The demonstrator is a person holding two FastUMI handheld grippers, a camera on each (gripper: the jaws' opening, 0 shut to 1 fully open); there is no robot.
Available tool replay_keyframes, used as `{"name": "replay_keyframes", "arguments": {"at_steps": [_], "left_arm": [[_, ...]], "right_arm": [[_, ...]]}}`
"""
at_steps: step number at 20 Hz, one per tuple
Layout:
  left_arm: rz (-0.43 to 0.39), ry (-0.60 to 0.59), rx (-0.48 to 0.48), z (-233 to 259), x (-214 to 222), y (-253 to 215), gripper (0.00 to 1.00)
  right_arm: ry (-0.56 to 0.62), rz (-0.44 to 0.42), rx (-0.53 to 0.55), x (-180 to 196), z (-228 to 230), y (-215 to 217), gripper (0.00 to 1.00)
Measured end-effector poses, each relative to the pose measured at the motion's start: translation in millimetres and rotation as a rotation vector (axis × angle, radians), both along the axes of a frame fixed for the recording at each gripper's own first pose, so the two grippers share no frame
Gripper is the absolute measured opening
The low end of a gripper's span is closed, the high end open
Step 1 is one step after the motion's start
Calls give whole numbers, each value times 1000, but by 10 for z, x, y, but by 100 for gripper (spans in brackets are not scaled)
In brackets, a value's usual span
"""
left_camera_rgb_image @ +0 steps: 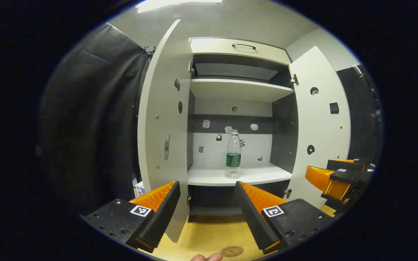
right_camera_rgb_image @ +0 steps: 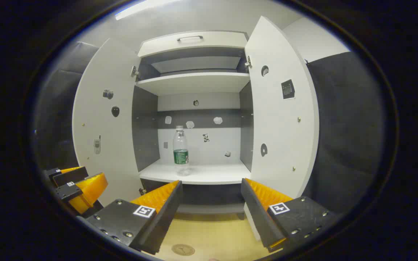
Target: Grasp the bottle in the cabinet with the left hand and place it on the coaster, then close the right door with the right hand and the left door with the left hand.
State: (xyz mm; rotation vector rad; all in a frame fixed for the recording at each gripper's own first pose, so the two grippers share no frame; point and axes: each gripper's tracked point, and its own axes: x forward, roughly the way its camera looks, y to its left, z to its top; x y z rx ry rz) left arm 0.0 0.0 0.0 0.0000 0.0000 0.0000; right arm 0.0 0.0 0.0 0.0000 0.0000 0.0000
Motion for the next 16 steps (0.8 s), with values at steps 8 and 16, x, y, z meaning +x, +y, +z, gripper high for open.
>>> {"name": "replay_keyframes", "arguments": {"at_steps": [8,16], "left_arm": [[4,7,12,-30,13,7,96],[3,21,10,-85,46,16,96]], "right_arm": [[-2,10,-12,49,35,45,98],[6,0,-9,90,24,-18,98]]}}
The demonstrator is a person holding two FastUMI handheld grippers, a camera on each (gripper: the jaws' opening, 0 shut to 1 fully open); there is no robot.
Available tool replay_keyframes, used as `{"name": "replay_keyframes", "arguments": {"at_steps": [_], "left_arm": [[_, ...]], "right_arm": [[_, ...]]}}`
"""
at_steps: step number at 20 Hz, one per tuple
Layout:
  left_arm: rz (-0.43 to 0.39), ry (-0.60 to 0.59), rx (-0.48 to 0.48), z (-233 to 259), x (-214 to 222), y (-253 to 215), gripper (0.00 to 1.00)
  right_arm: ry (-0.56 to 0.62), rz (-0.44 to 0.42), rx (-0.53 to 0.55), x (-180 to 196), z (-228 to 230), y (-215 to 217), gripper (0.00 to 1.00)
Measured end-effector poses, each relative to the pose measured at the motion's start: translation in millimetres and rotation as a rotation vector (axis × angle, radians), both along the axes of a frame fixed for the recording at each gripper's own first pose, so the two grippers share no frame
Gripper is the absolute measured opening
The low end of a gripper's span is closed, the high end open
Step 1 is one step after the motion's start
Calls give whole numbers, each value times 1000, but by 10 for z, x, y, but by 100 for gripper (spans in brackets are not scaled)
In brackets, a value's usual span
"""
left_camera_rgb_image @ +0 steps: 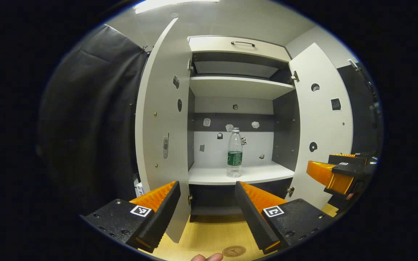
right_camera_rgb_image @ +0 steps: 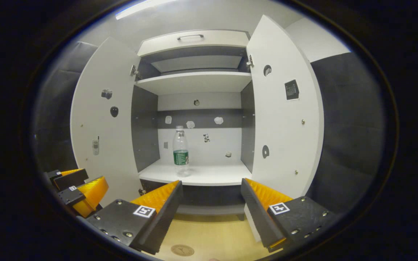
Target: Grasp the bottle in the cabinet with the left hand and place it on the coaster, then close the right door with the right hand and the left door with the left hand.
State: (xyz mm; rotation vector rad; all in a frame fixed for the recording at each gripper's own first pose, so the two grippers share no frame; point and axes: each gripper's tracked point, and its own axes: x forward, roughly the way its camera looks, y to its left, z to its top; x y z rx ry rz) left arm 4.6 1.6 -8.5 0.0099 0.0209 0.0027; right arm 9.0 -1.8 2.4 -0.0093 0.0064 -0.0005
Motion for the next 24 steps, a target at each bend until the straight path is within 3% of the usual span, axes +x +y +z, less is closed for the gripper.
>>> {"name": "replay_keyframes", "arguments": {"at_steps": [12,24], "left_arm": [[-29,-1,3,-10,267,-109,96],[-97,-35,-5,157,1642,-583,96]], "right_arm": [[14,-1,-1,74,-35,2,98],[61,-66,-42,140,-126,-340,98]]}}
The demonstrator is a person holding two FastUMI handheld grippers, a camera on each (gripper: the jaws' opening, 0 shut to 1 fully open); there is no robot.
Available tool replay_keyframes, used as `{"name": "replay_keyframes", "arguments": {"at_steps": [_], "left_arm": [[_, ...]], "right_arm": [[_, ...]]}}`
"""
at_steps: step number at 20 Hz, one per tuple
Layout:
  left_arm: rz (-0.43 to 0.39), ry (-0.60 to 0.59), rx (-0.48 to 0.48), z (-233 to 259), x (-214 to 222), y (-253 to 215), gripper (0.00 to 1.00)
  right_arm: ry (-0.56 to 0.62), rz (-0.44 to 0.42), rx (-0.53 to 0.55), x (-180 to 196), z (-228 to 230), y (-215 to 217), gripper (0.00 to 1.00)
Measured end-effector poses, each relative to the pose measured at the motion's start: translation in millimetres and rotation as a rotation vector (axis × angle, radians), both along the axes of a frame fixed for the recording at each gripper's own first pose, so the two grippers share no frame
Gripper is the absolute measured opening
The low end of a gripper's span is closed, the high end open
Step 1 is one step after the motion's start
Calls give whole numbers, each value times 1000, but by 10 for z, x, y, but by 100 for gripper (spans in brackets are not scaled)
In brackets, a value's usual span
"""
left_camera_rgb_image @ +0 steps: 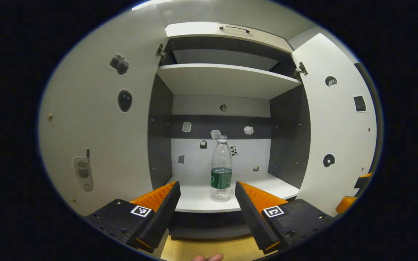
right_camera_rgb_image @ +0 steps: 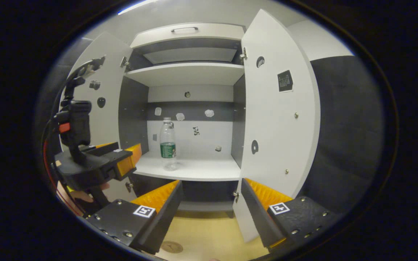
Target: Grasp the bottle in the cabinet with the left hand and place it on the coaster, then close the right door with the right hand and the left door with the left hand.
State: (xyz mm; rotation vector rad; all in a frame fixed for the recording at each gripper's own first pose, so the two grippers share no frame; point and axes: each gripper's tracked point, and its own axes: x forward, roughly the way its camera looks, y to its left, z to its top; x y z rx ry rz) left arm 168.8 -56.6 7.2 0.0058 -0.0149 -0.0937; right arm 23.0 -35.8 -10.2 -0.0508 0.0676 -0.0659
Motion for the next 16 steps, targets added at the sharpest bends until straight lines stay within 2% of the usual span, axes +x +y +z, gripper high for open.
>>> {"name": "replay_keyframes", "arguments": {"at_steps": [8,16], "left_arm": [[-33,-12,54,8,833,-300,96],[-34,7,46,-130,1396,-409,95]], "right_arm": [[12,-1,5,115,-5,-19,98],[38,-10,2,213,-67,-42,98]]}}
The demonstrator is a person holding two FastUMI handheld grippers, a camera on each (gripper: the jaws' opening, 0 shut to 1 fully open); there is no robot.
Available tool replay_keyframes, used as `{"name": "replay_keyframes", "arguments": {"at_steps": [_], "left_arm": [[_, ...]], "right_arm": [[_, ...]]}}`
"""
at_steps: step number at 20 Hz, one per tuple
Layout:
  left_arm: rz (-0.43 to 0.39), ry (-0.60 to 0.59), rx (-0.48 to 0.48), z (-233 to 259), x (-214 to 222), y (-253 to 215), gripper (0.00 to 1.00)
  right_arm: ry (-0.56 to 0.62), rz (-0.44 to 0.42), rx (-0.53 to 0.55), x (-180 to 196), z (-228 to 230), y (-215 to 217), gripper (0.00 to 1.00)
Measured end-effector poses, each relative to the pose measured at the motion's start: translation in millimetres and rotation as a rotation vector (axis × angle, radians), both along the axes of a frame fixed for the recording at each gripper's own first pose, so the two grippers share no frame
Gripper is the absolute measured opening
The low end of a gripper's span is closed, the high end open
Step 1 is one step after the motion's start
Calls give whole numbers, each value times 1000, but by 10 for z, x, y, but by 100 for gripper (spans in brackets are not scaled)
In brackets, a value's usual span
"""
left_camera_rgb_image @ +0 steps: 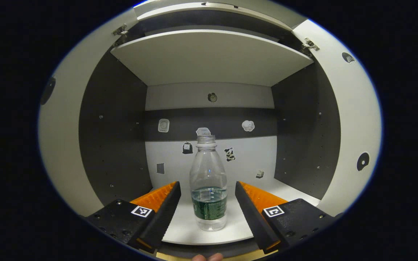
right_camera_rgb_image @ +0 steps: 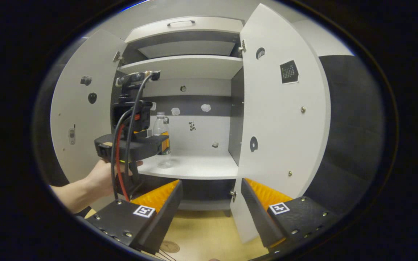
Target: Grasp the bottle in the cabinet with the left hand and place it on the coaster, then close the right door with the right hand and the left door with the left hand.
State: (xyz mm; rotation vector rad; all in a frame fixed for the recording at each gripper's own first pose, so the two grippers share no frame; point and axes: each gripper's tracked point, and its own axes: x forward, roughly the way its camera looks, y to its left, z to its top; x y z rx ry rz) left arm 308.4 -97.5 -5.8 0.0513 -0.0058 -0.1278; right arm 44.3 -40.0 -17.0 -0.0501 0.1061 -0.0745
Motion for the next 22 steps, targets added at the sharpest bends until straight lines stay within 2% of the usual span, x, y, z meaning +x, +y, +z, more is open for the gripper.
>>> {"name": "replay_keyframes", "arguments": {"at_steps": [8,9,10,11,16,22], "left_arm": [[13,46,-21,-176,337,2,95],[21,48,-16,-187,353,9,92],[18,47,-16,-190,358,11,82],[13,44,-24,-170,341,-11,82],[-5,16,-44,-5,23,0,82],[-28,-16,-43,6,-759,26,82]], "right_arm": [[23,13,0,20,-62,35,98],[26,12,-2,13,-70,28,98],[26,13,0,6,-79,27,98],[29,13,2,4,-87,25,98],[32,15,11,-81,-119,-5,98],[40,27,25,-261,-189,-58,98]]}}
